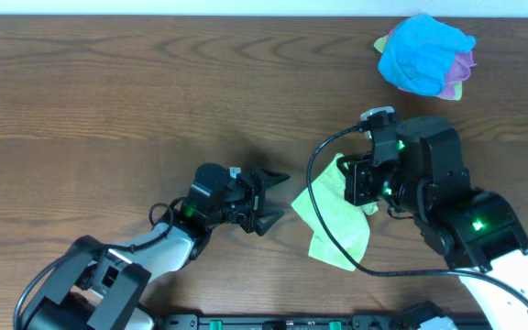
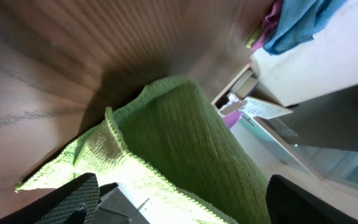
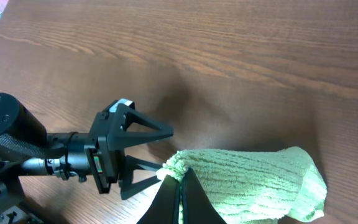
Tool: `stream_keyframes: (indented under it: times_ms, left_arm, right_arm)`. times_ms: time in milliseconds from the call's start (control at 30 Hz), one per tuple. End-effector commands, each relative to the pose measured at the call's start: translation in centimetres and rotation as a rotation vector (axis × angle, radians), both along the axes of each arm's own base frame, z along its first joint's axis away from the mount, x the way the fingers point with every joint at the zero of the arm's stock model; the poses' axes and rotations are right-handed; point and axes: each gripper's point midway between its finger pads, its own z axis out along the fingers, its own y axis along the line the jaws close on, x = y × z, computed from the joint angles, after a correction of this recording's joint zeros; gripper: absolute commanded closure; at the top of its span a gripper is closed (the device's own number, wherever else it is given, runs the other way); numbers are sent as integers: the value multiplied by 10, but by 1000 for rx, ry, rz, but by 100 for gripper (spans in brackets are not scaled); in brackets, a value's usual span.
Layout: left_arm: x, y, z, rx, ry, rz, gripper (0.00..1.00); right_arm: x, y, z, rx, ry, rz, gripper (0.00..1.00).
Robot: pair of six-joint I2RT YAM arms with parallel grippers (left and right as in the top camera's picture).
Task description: Fold the cloth
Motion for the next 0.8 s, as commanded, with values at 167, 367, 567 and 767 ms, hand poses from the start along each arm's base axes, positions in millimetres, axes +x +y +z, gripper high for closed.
stream_keyframes:
  times_ms: [167, 367, 567, 767]
  left_arm:
    - [2, -9, -7, 28, 15, 41, 14]
    - [7, -13, -6, 46, -9, 68, 14]
    - [3, -19, -15, 64, 7, 56, 13]
    - [4, -40, -10, 54, -9, 15, 15]
  right_arm:
    - [-2, 5, 8, 11, -23, 32, 99]
    - [-3, 6, 8, 15, -21, 37, 99]
    - [-3, 7, 8, 18, -20, 40, 99]
    - [-4, 7, 8, 17, -20, 40, 99]
